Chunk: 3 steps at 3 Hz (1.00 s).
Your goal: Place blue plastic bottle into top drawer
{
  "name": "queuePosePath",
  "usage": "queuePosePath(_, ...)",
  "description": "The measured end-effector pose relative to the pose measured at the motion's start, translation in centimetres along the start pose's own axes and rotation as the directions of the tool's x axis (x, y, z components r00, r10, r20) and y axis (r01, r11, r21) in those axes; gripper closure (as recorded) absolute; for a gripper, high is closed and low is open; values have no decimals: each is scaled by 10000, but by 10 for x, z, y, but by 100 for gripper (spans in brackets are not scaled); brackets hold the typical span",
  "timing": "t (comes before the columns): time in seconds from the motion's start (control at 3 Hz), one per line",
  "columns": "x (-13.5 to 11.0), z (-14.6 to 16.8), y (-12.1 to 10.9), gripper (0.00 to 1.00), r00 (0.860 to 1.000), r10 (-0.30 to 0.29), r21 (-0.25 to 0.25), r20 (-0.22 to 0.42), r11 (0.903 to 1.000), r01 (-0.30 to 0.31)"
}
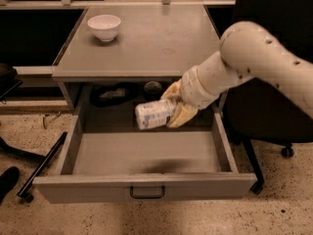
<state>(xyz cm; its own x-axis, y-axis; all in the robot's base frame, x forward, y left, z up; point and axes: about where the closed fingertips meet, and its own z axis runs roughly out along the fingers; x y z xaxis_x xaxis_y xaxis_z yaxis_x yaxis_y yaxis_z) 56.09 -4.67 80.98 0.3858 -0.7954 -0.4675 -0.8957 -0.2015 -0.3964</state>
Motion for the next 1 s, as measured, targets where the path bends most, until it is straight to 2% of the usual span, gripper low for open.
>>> queuePosePath(0.33,2,57,59,100,9972,-683,-1405,-296,9880,635)
queuePosePath(0.67,2,57,59,100,9972,-683,-1405,-296,9880,635)
queuePosePath(1.0,10,85,41,100,9981,-417,-963,-451,9947,372)
